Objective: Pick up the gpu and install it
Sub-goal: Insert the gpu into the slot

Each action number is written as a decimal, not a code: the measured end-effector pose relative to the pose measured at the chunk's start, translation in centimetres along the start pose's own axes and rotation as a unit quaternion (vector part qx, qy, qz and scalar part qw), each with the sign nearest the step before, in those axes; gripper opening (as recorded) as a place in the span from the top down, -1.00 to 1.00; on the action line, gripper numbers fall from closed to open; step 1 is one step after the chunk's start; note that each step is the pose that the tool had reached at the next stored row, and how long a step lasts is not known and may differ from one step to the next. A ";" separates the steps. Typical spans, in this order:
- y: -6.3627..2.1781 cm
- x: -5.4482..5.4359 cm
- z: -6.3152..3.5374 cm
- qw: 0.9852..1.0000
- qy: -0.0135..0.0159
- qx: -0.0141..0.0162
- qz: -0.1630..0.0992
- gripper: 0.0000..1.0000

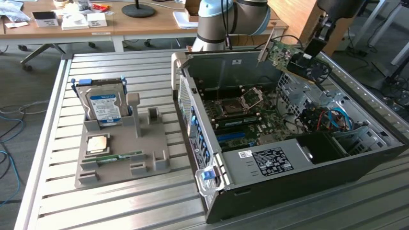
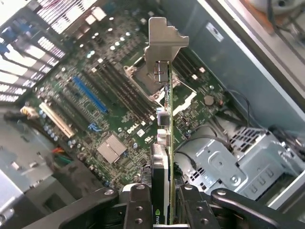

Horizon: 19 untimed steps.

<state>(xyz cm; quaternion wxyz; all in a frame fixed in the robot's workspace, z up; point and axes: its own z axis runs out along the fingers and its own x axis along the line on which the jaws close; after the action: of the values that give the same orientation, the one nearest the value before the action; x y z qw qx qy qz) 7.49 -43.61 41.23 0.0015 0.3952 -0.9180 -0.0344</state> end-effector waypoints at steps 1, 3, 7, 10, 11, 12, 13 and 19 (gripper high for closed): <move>0.00 0.0 0.01 1.000 0.001 0.000 -0.009 0.47; 0.00 0.0 0.04 1.000 0.002 -0.001 -0.027 0.47; -0.01 0.0 0.08 0.998 0.004 -0.002 -0.063 0.47; -0.01 0.0 0.12 0.996 0.006 -0.002 -0.093 0.47; -0.01 0.0 0.13 0.995 0.007 -0.002 -0.102 0.47; -0.01 0.0 0.15 0.994 0.007 -0.003 -0.112 0.47; -0.01 0.0 0.16 0.993 0.008 -0.003 -0.120 0.47; -0.02 0.0 0.23 0.985 0.011 -0.004 -0.174 0.47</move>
<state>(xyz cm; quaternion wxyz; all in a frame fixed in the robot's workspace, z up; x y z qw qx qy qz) 7.50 -43.61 41.00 0.0075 0.5494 -0.8349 -0.0336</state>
